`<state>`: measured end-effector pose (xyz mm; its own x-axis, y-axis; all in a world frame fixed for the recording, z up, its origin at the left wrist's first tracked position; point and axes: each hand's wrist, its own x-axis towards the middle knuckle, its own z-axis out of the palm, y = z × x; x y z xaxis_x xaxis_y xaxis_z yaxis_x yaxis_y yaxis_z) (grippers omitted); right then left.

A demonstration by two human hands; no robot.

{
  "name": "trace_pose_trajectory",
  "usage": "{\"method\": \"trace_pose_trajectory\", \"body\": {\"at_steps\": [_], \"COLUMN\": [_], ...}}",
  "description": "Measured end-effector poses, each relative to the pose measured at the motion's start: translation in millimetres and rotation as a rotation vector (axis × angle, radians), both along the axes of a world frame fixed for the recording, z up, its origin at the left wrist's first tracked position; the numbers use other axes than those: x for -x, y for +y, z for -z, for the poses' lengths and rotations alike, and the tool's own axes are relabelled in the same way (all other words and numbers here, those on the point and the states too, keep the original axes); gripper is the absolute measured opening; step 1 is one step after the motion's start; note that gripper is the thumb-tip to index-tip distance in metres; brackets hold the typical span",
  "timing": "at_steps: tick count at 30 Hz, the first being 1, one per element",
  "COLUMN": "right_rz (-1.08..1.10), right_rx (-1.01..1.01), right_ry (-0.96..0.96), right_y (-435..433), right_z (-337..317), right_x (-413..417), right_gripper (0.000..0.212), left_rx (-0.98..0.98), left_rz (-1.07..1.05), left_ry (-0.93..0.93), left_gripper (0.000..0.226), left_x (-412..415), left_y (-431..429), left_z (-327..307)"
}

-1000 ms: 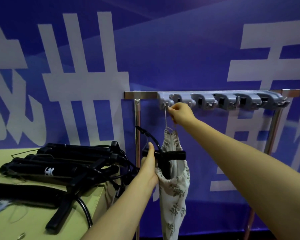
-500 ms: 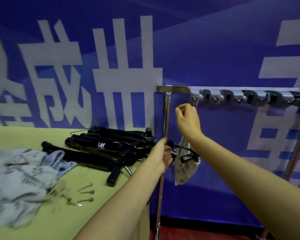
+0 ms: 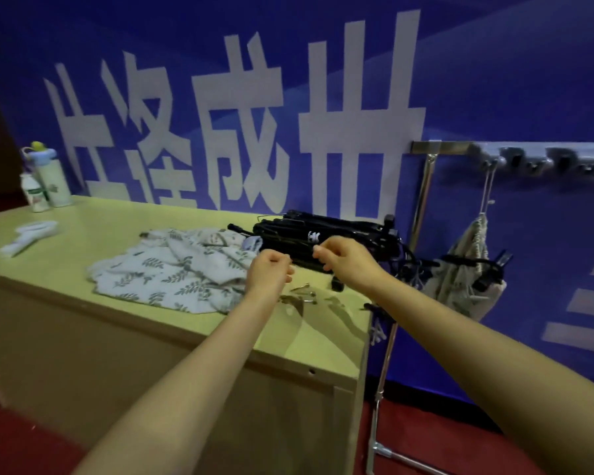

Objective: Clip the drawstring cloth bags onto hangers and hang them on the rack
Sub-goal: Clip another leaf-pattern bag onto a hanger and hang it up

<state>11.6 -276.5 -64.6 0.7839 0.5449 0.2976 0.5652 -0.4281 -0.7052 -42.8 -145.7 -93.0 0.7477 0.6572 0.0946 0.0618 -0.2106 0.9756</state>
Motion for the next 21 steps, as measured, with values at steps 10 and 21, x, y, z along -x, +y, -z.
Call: {"method": "trace_pose_trajectory", "body": {"at_steps": [10,21], "right_rz": [0.282,0.429], "right_rx": [-0.023,0.064], "right_ry": [-0.075,-0.089], "right_y": [48,51], "right_z": [73,90], "right_x": [32,16], "right_gripper": [0.026,0.026], "left_rx": [-0.435,-0.617], "left_rz": [-0.229,-0.272], "left_ry": [0.018,0.150], "left_gripper": [0.019,0.041], "left_x": [56,34], "left_y": [70,88], "left_z": [49,59]}}
